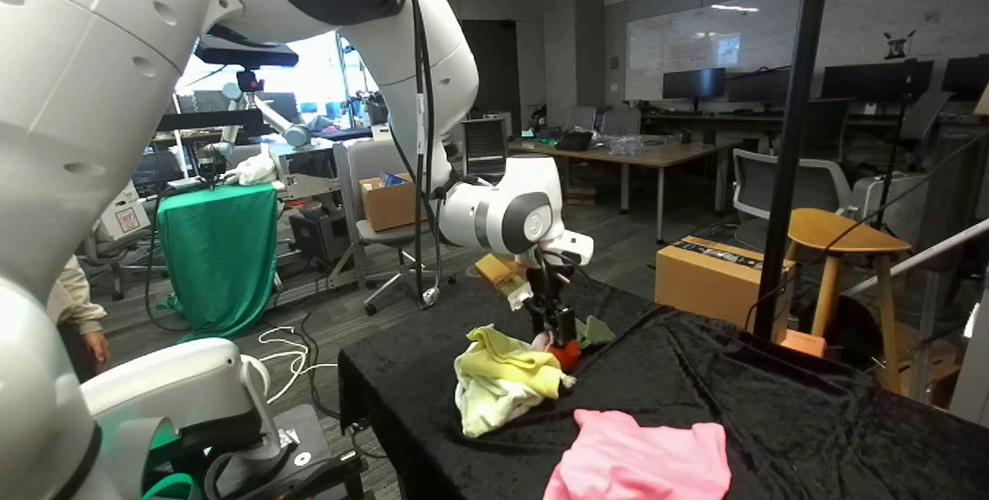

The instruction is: Put the things in one heap

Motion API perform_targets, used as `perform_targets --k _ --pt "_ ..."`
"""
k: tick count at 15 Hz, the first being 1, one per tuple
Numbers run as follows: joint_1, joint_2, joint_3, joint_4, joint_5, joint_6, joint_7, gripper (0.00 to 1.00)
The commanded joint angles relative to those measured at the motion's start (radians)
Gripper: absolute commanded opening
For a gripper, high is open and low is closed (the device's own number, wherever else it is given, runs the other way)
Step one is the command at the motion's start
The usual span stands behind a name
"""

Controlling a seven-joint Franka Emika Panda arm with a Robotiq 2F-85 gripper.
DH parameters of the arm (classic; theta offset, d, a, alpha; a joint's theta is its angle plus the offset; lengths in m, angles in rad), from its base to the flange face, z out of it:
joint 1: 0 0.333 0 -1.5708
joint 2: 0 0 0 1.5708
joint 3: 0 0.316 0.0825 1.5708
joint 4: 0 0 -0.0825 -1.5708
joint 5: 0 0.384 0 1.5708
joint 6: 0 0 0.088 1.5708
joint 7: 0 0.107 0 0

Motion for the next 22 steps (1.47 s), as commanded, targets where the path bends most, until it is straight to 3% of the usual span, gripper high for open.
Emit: perform_targets --k 1,16,22 --pt "0.008 -0.040 0.000 -0.051 0.007 0.025 -0.006 1.00" --pt "0.052 -0.181 -0.020 -0.157 -0.051 0.089 0.006 1.00" --pt "0.061 -0.227 -0.057 -0.200 -0.101 0.103 0.037 1.00"
